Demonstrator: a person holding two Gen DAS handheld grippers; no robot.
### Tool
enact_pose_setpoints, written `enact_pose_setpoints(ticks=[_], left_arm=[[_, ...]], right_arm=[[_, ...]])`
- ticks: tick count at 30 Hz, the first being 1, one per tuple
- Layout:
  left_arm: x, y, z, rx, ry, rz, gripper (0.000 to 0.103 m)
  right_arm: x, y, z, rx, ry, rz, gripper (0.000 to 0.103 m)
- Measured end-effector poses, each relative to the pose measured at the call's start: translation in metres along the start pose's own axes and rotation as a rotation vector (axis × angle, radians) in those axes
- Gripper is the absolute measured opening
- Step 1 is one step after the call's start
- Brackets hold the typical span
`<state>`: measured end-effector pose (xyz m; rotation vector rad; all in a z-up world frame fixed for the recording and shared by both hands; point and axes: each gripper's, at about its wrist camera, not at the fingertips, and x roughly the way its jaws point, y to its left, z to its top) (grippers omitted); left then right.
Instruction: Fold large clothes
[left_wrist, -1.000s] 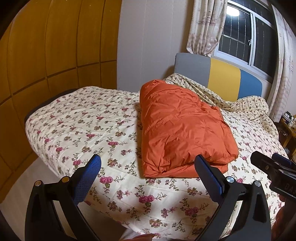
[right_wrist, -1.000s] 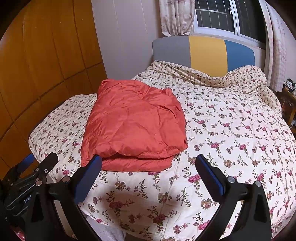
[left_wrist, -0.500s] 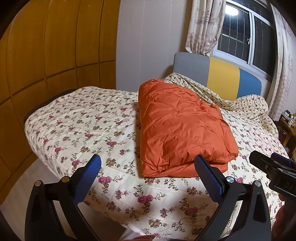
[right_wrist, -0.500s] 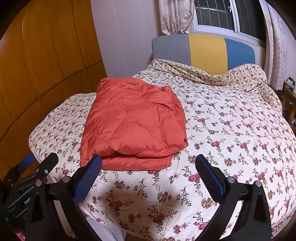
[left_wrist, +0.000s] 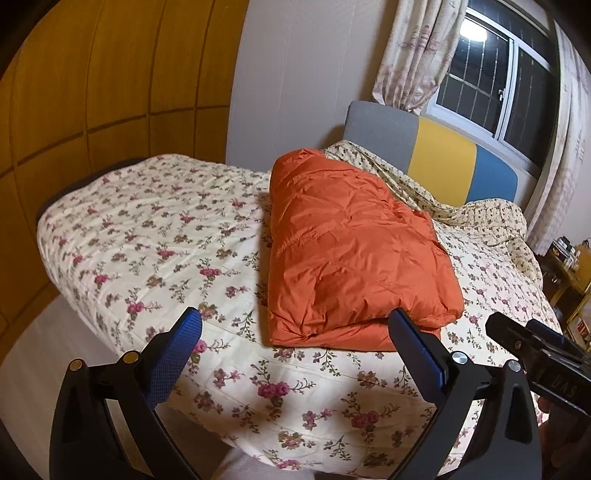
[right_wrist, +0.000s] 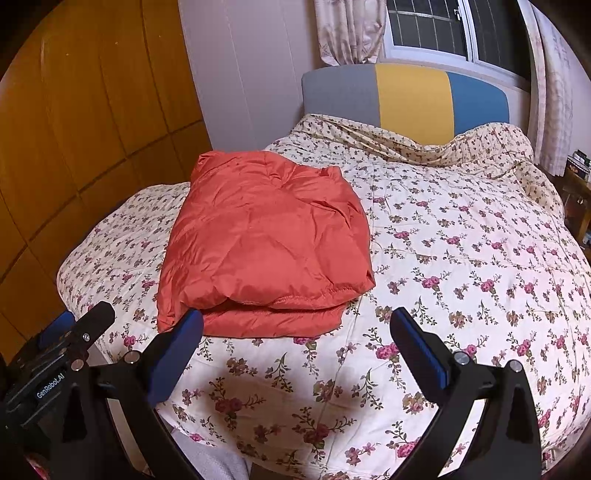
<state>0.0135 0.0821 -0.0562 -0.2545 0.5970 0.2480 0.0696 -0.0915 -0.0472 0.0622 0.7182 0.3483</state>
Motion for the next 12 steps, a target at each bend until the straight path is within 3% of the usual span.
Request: enact_pose_setpoints(ticks=[5,12], left_arm=[[0.003,-0.006,-0.004,0.044,-0.025,0.039,0.100],[0.025,-0.004,-0.002,0.056,0.031,0.078,0.100]], right_arm=[[0.008,-0.005,0.000,0.010,0.013,-0.006,0.101],[0.027,-0.030,0.003,0.054,0.048,-0.035,0.101]])
